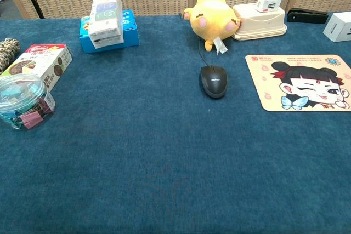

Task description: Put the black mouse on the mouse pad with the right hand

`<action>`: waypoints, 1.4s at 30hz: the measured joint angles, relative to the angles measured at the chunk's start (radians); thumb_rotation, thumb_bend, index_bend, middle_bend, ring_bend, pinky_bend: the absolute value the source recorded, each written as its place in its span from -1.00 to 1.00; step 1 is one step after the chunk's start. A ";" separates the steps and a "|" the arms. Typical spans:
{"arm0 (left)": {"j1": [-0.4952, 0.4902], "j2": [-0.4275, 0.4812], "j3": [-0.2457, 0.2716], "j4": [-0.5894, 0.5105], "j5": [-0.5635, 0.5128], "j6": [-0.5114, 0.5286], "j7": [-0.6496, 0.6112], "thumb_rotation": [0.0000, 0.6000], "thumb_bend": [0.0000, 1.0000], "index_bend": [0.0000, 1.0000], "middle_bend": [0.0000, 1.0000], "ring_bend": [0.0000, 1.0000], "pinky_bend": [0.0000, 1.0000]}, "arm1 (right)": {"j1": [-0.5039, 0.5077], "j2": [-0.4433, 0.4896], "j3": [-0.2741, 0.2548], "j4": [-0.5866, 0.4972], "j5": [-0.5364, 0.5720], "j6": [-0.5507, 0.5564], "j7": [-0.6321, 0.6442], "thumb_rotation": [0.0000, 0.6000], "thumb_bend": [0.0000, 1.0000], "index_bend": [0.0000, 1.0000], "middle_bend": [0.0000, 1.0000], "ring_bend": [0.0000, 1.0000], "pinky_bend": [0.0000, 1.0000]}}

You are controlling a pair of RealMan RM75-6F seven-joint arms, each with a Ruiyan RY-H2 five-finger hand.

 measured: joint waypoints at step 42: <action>0.007 0.049 -0.053 0.029 0.101 -0.021 -0.186 1.00 -1.00 -1.00 -1.00 -1.00 -1.00 | 0.527 -0.580 0.191 0.159 0.355 -0.474 -0.281 1.00 -1.00 -1.00 -1.00 -1.00 -1.00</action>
